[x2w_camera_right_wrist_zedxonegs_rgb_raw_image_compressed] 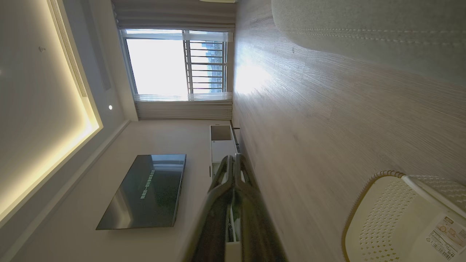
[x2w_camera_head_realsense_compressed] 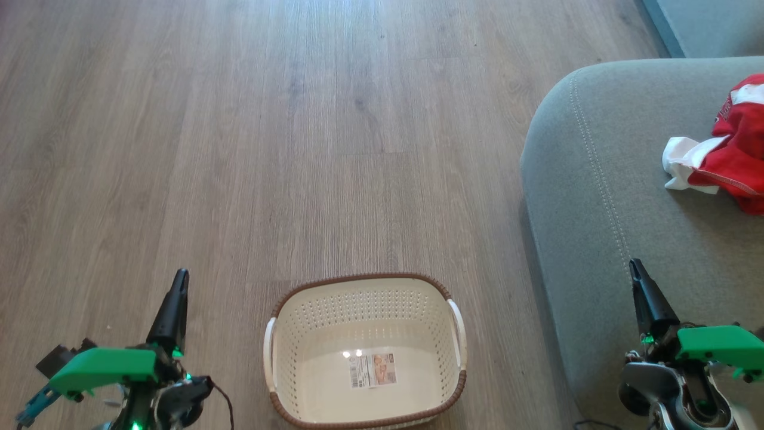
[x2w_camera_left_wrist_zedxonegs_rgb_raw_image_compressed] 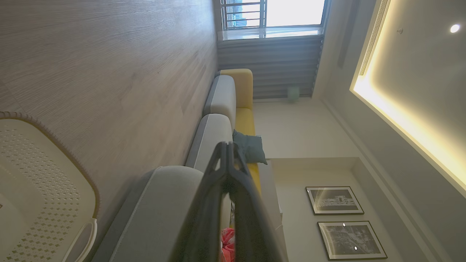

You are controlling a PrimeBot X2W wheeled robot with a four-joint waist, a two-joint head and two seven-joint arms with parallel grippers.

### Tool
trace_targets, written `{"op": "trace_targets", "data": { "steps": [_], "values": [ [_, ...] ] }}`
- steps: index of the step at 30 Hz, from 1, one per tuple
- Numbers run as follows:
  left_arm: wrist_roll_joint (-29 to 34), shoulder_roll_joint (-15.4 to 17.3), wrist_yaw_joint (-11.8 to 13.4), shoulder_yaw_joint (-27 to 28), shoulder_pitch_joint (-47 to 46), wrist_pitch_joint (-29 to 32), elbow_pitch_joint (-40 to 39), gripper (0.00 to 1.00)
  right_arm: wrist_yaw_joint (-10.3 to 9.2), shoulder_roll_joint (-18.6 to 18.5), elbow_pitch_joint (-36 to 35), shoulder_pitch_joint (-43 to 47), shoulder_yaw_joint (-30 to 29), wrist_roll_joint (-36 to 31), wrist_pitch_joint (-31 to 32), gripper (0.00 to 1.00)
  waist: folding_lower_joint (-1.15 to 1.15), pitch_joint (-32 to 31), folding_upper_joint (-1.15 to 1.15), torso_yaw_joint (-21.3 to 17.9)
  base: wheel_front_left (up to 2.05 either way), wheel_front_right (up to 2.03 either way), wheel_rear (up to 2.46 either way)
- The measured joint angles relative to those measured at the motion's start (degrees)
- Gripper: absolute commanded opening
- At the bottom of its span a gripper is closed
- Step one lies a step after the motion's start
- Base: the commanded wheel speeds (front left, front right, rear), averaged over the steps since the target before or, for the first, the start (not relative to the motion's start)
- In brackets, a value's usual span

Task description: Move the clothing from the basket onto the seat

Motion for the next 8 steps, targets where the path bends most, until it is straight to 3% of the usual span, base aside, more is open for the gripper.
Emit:
{"op": "trace_targets", "data": {
  "steps": [8],
  "values": [
    [0.0,0.0,0.0,0.03,0.0,0.0,0.0,0.0,0.0,0.02,0.0,0.0,-0.02,0.0,0.02,0.0,0.0,0.0,0.0,0.0,0.0,0.0,0.0]
  ]
}}
